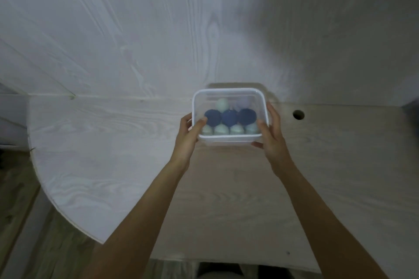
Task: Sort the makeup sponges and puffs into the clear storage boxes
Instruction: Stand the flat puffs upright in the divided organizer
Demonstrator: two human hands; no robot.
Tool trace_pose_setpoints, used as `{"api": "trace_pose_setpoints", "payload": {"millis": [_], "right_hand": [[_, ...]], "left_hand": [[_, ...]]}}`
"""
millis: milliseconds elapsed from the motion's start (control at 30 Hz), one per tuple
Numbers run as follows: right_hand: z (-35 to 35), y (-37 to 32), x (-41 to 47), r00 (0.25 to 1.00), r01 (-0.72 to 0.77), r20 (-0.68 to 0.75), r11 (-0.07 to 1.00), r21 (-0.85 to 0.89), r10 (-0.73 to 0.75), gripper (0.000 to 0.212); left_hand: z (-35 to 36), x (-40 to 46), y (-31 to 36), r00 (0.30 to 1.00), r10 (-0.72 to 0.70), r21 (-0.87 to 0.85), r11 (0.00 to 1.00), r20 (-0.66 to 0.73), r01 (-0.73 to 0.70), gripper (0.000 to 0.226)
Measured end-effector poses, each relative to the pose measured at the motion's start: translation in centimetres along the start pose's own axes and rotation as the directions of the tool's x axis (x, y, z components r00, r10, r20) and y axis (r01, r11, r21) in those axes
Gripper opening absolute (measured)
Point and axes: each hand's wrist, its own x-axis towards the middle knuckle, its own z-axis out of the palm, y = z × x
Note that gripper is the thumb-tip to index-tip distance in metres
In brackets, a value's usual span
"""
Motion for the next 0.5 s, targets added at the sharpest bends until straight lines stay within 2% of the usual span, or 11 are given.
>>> {"api": "trace_pose_setpoints", "payload": {"millis": [167,367,500], "right_hand": [[-12.8,1.0,-2.7,0.984,-0.023,-0.181,0.997,-0.078,0.009,0.043],[-25.9,1.7,-5.1,0.955,-0.047,-0.295,0.993,-0.106,0.014,0.047],[-32.0,3.0,-4.3,0.911,-0.055,-0.412,0.994,-0.089,0.014,0.075]], "left_hand": [[11.8,-2.6,-1.6,0.983,-0.058,0.072,0.996,0.175,0.046,0.033],[25.7,-5.9,-3.4,0.959,-0.094,0.088,0.993,0.268,0.073,0.039],[32.8,-7.4,-4.2,0.959,-0.104,0.067,0.994,0.264,0.09,0.047]]}}
